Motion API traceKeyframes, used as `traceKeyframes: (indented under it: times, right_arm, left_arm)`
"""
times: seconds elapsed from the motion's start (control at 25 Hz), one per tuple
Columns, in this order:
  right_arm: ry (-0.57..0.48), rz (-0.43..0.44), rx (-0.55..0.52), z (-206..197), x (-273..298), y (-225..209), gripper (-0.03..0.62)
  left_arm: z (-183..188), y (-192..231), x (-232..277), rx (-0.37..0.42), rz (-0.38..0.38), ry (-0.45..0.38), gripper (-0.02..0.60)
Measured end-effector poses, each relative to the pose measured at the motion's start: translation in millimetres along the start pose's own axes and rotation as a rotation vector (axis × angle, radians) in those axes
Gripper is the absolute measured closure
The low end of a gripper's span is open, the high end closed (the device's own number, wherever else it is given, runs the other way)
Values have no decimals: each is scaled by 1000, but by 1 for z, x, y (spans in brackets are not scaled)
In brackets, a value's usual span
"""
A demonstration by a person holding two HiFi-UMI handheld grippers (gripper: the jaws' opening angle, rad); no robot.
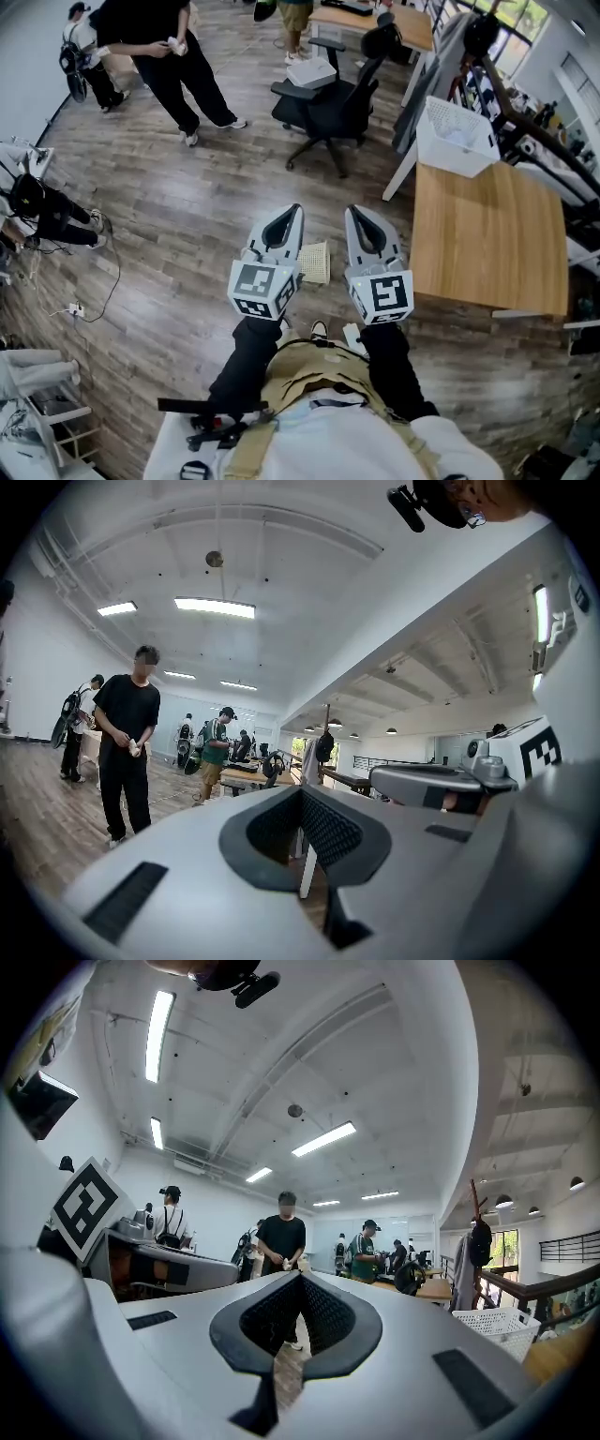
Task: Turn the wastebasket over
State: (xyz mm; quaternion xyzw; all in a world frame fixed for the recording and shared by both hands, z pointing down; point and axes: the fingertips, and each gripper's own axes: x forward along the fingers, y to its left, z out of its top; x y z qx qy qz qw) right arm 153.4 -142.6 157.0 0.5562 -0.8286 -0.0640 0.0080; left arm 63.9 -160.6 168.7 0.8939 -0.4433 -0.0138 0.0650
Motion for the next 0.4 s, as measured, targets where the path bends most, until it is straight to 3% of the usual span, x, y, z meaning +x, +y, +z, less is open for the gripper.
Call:
traceKeyframes:
  times: [0.4]
  right_arm:
    - [10,3,8,-12,-1,-10,576]
  left_arm:
    - [-11,-4,8,-5,3,21,581]
